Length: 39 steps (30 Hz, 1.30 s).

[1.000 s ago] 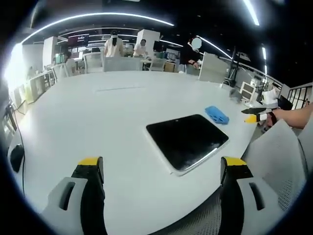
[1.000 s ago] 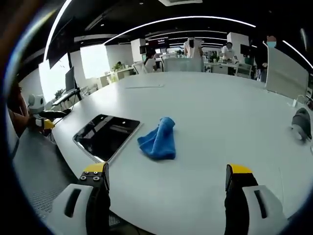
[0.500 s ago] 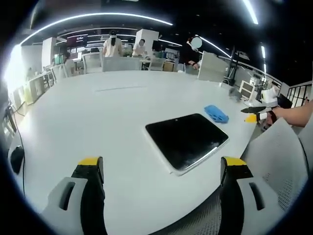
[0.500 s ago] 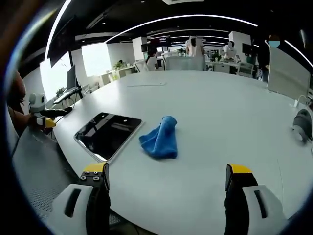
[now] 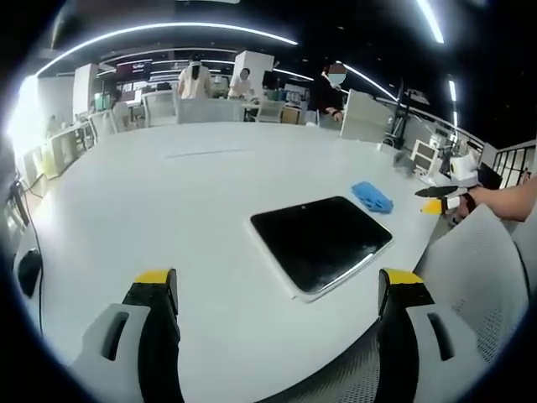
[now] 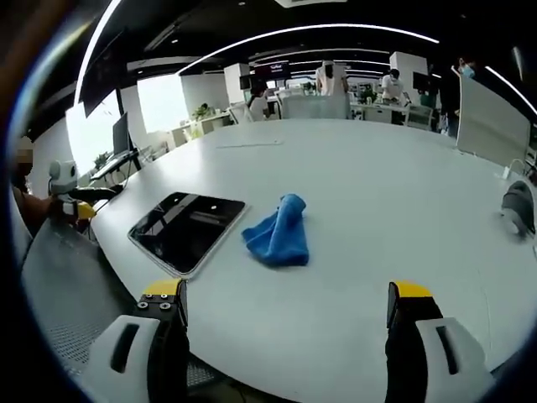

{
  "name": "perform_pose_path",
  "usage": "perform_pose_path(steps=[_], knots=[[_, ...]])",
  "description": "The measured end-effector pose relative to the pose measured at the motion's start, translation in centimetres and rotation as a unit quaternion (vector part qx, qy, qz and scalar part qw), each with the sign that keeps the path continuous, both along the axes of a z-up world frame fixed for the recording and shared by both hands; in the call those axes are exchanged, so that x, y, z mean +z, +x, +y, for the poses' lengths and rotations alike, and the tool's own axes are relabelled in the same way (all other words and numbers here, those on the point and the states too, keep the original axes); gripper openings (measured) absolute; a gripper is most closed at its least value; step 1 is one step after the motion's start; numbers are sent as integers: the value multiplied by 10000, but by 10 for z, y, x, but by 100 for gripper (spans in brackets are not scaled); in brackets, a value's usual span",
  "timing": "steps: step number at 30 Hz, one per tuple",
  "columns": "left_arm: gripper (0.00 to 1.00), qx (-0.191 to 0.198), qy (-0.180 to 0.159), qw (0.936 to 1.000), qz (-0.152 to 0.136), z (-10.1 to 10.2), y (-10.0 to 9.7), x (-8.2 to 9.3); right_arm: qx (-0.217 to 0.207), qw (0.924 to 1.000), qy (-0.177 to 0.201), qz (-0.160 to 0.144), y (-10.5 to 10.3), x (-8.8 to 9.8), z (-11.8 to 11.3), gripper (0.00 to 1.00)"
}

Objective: Wipe the mirror surface with the cleaning cloth until all visible marks leave the cleaned area.

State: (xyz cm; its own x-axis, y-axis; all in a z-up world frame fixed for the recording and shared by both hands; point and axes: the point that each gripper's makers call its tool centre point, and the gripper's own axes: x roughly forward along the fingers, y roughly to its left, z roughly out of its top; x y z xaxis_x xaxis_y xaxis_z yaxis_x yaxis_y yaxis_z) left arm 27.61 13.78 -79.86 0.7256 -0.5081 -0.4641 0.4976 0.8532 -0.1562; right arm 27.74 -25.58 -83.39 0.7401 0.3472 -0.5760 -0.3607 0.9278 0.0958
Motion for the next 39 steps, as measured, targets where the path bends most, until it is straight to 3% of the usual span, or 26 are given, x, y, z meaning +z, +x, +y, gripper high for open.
perform_pose_path(steps=[14,19,23,32,39], knots=[[99,23,-28,10000,23,1,-1,0,-242,9996,107,-16,-3,7,-2,98],[99,43,6,9998,179,3,-3,-6,-350,9993,134,25,-4,10,-3,98],[99,-72,54,9999,78,-1,-5,-3,-425,9989,176,24,0,15,-4,98],[99,-247,100,9992,310,-7,-10,-11,-574,9982,8,154,10,53,-12,97],[99,-206,-100,9995,230,-7,-7,-6,-529,9975,-102,450,28,82,-8,95]])
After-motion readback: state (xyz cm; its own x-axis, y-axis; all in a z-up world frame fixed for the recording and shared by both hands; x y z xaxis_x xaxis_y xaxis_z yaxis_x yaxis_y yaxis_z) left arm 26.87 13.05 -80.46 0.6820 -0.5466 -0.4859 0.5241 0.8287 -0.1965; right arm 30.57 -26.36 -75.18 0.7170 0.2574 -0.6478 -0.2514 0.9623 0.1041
